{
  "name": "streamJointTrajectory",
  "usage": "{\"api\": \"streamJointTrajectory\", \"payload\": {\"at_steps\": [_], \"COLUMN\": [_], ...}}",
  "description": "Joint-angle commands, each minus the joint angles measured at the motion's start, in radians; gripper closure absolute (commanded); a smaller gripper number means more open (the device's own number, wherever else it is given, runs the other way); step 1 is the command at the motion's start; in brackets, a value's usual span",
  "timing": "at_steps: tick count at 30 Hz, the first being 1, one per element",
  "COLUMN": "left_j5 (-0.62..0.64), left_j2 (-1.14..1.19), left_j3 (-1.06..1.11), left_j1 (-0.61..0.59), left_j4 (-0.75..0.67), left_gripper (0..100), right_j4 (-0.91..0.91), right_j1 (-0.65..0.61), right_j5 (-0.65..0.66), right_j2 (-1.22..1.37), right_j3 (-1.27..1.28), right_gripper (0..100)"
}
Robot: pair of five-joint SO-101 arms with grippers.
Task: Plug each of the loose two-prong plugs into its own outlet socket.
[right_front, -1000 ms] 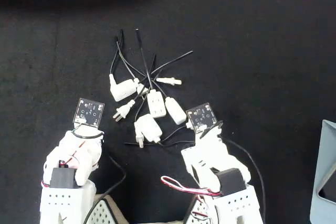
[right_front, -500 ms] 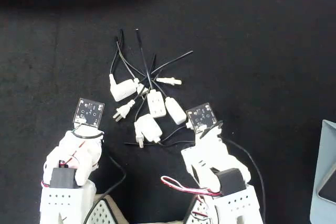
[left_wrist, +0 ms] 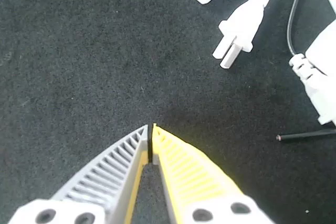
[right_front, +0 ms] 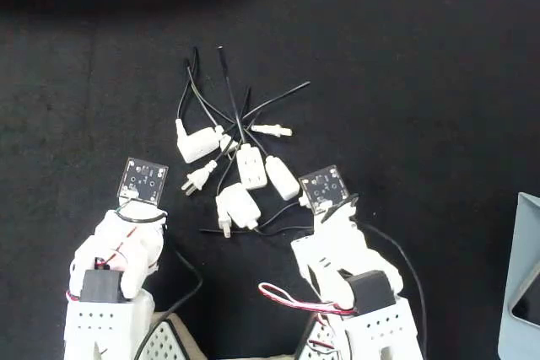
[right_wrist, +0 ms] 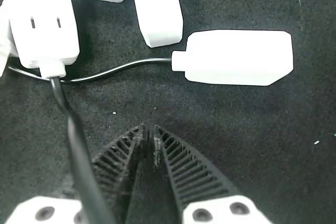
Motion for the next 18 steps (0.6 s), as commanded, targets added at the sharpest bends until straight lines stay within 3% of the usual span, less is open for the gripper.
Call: {"api": "streamJointTrajectory", "payload": {"at_steps": [1, 11, 18], "left_j5": [0.011, 0.011, 0.006], "left_j2": [0.0, 0.0, -0.008], "left_j3": [0.018, 0.018, 0.008], "left_j1": [0.005, 0.031, 0.038], "left_j4": [0.005, 0.006, 0.109], "left_gripper": [97, 97, 97], "right_j4": [0.003, 0.003, 0.003], "right_j1": [0.014, 0.014, 0.008], "right_j5": [0.0, 0.0, 0.0], "right_j2": [-0.087, -0.087, -0.087], "right_j3": [-0.008, -0.008, -0.008], "right_gripper": [98.5, 98.5, 98.4]}}
